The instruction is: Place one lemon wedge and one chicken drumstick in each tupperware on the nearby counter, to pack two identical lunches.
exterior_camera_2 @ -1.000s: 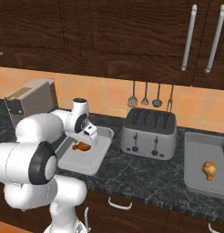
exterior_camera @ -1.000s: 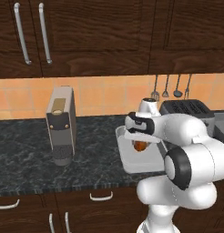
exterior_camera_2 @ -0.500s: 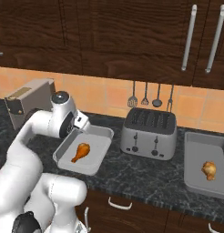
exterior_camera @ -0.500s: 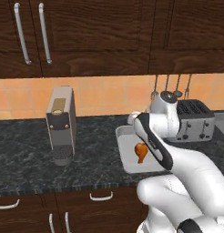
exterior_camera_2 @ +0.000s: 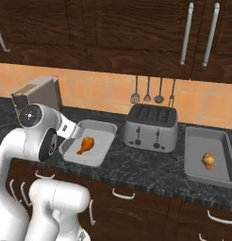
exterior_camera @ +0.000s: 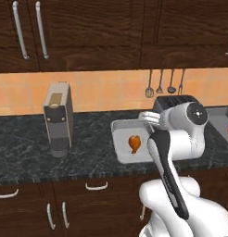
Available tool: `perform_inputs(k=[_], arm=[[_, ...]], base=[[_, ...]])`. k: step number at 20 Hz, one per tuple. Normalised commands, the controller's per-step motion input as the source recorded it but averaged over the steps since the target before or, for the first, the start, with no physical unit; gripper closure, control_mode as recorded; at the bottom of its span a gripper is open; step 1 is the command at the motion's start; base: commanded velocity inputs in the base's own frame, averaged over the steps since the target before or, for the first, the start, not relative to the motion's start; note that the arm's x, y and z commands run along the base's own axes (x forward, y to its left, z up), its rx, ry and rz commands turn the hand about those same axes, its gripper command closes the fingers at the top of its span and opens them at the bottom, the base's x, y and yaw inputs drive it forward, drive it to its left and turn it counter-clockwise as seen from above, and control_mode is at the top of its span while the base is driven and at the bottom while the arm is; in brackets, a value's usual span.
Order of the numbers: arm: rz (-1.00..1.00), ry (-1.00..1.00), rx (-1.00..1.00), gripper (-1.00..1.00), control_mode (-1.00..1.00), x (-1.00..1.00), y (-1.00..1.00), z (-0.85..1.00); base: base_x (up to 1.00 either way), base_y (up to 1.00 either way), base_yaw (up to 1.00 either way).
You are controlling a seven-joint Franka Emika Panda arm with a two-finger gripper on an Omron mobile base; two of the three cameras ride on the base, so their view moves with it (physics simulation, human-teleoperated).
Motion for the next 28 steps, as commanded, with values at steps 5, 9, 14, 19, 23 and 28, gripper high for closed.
perform_inputs(k=[5, 9, 14, 19, 23, 28], arm=[[0.0, 0.0, 0.0, -1.0, 1.0, 0.0, 0.0, 0.0], [0.0, 0.0, 0.0, -1.0, 1.0, 0.0, 0.0, 0.0], [0.0, 0.0, 0.0, -1.0, 1.0, 0.0, 0.0, 0.0], [0.0, 0.0, 0.0, -1.0, 1.0, 0.0, 0.0, 0.0], [0.0, 0.0, 0.0, -1.0, 1.0, 0.0, 0.0, 0.0], [0.0, 0.0, 0.0, -1.0, 1.0, 0.0, 0.0, 0.0]], base=[[-1.0, -0.89, -0.12], [-1.0, -1.0, -0.2], [-1.0, -1.0, -0.17], [-0.69, -1.0, -0.25], [-0.02, -1.0, -0.19], [0.89, -0.96, 0.05]])
